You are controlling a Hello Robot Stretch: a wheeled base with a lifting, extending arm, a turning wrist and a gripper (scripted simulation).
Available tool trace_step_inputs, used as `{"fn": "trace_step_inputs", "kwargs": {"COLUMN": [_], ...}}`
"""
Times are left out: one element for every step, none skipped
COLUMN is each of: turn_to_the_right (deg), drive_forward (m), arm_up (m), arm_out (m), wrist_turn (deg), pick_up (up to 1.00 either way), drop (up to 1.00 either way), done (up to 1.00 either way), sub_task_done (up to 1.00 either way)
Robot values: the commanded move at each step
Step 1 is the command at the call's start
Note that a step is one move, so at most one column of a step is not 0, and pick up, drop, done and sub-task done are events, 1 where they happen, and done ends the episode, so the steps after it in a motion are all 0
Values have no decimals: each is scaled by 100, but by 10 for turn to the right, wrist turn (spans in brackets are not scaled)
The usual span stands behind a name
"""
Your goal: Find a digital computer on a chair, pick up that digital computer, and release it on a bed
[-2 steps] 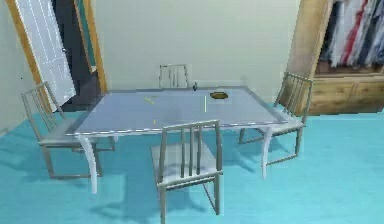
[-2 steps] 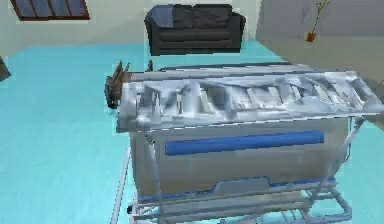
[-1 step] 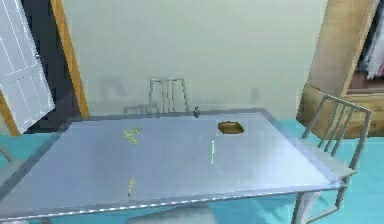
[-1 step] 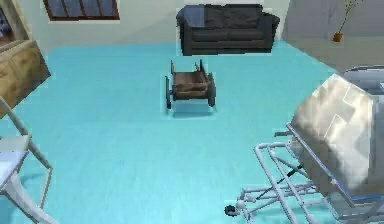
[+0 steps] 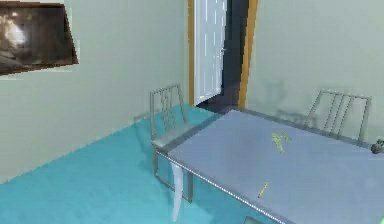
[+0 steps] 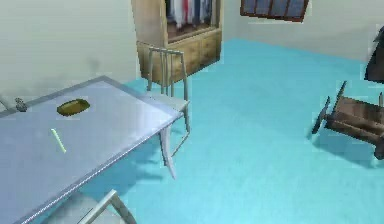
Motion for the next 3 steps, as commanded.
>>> {"fn": "trace_step_inputs", "kwargs": {"turn_to_the_right": [-450,-450,0], "drive_forward": [0,0,100], "arm_up": [0,0,0], "arm_out": [0,0,0], "wrist_turn": [0,0,0], "pick_up": [0,0,0], "drop": [0,0,0], "done": [0,0,0], "sub_task_done": [0,0,0]}}
